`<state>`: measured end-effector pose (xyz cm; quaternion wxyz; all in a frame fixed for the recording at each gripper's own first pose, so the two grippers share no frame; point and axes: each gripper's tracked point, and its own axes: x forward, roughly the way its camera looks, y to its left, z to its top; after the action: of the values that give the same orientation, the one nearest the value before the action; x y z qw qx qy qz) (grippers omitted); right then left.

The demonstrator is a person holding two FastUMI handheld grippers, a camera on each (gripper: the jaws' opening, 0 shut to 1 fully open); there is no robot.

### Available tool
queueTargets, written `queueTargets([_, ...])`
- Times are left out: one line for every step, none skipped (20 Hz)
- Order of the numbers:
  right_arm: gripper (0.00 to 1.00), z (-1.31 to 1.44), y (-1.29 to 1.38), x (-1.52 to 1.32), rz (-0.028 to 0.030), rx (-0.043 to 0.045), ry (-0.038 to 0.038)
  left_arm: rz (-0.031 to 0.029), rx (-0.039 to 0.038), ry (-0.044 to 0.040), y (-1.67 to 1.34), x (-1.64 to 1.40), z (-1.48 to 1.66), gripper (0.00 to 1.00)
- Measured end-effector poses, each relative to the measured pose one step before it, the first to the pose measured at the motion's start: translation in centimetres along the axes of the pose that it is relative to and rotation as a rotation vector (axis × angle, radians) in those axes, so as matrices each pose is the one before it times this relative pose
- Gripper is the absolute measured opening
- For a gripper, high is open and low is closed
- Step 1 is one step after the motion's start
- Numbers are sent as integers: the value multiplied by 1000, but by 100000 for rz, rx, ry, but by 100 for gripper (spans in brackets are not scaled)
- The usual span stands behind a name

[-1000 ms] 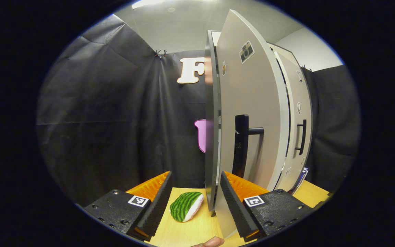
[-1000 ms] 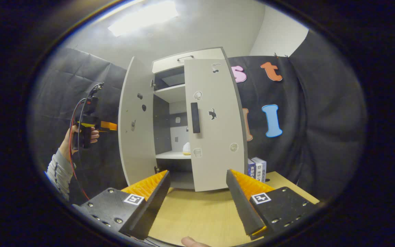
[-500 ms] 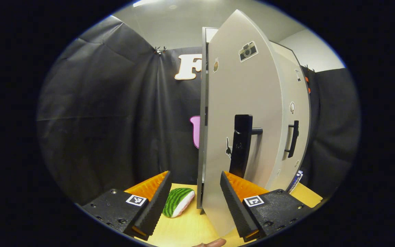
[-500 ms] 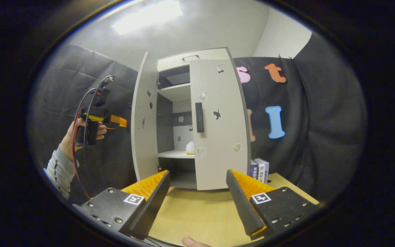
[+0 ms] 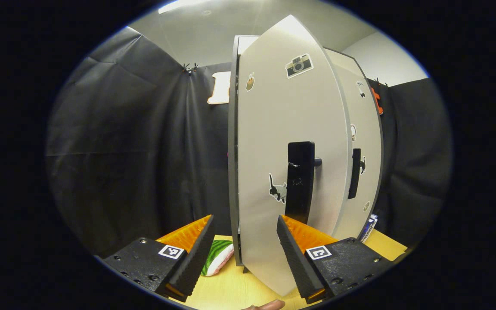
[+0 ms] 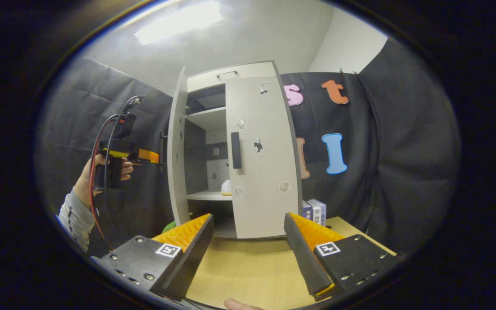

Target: Grab one shoe with the right hand and put it into the shoe cabinet, grab the other shoe with the left hand and put it into the shoe cabinet; then close the right door with the right hand and the left door with the left hand.

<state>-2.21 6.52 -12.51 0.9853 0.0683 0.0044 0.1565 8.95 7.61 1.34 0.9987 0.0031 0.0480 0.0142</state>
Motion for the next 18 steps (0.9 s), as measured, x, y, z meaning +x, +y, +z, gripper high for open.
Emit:
queueTargets([98,301,-406,82,-1607,-220,-603,1504,2365,-530,-309,255,-83,88])
queueTargets([97,61,-442,134,-1443,-83,-423,474,2283,-1219,-475,143,-4,88])
queueTargets([98,166,-255,147,-1116,84,-398,-854,1556,-401,-670,167,-41,83])
queueTargets([98,107,-81,-87,-945,39,-317,-1813,903,-34,-1025,28,-220,83])
queueTargets([98,92,-113,-20,-489,14,-175,-1463,511,202,-904,-5,-290,88])
queueTargets([98,50,33,-54,-193,181,-72,-1098,330,592,-392,46,-488,84])
queueTargets([98,44,40,-96,-28,200,100,-292,247,991,-408,-127,-461,91])
queueTargets([98,128,-50,-75,4,226,153,-331,224,212,-339,-230,-349,88])
queueTargets([98,-195,-20,-10,65,221,81,-1050,-322,-464,-390,-282,-90,92])
queueTargets([98,-73,-17,-25,54,24,41,-959,-327,-953,-49,-547,-92,89])
queueTargets([98,-105,1,70,-5,-149,70,-900,-437,-559,-285,-285,-102,93])
queueTargets([98,-55,24,-45,31,-408,-35,-788,-315,262,-528,-36,-428,91])
queueTargets([97,99,-83,-27,-105,-812,-197,34,-1355,712,-215,-360,-495,94])
queueTargets([98,91,-69,-59,-255,-1016,-336,-394,-1423,673,-374,-315,-501,94])
queueTargets([98,166,-42,-34,-89,-809,-367,-979,-1010,916,-422,-239,-459,92])
queueTargets([98,199,76,-35,189,-373,-521,-899,-377,292,-173,-166,-330,92])
queueTargets([98,219,69,-98,310,-15,-669,-116,-124,-532,-61,-113,-42,92])
queueTargets([98,231,28,-120,239,85,-511,105,637,-366,-53,-194,-257,92])
